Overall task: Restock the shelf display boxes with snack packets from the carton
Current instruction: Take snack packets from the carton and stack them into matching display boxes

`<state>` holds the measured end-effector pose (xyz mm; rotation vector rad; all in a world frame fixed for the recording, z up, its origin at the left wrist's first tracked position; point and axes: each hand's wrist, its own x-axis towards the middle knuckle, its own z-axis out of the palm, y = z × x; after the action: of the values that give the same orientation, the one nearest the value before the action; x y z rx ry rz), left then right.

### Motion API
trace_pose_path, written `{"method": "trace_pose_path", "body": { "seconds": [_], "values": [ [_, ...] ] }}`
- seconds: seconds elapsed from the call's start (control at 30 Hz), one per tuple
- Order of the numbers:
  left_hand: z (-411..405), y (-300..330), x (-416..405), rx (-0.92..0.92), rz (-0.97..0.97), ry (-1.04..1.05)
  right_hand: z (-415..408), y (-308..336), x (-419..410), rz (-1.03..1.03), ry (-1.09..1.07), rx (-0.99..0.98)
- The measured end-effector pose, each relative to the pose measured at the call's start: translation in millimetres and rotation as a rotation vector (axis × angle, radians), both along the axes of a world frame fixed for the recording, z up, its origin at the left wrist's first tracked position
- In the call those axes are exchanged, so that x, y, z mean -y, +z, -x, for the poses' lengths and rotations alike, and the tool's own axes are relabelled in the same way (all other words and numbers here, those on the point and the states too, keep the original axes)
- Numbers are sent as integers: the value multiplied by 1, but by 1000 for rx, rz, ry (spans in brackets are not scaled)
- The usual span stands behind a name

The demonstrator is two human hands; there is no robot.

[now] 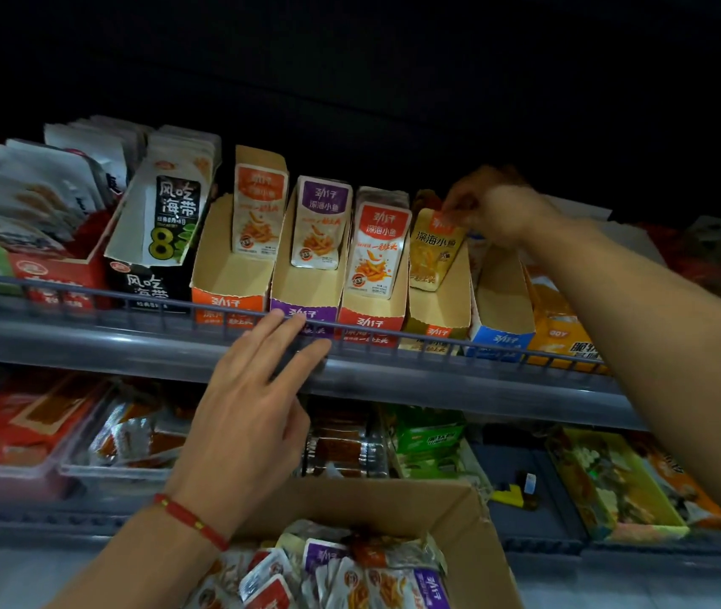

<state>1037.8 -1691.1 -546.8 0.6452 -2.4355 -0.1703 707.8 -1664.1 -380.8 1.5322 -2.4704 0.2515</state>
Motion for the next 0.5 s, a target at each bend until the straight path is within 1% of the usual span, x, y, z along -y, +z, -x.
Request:
{"method": "trace_pose_path", "body": {
  "seconds": [0.17,0.33,0.4,0.5],
  "values": [
    [0,1,3,-15,-16,-1,0,3,19,-106,-73,-104],
    [0,3,4,-29,-30,-5,1,2,21,-92,-80,-182],
    [0,4,4,-35,-31,-7,2,5,22,-81,-40,-154],
    [-1,4,4,-41,-35,-6,3,11,22,-146,-1,-109]
  ]
}}
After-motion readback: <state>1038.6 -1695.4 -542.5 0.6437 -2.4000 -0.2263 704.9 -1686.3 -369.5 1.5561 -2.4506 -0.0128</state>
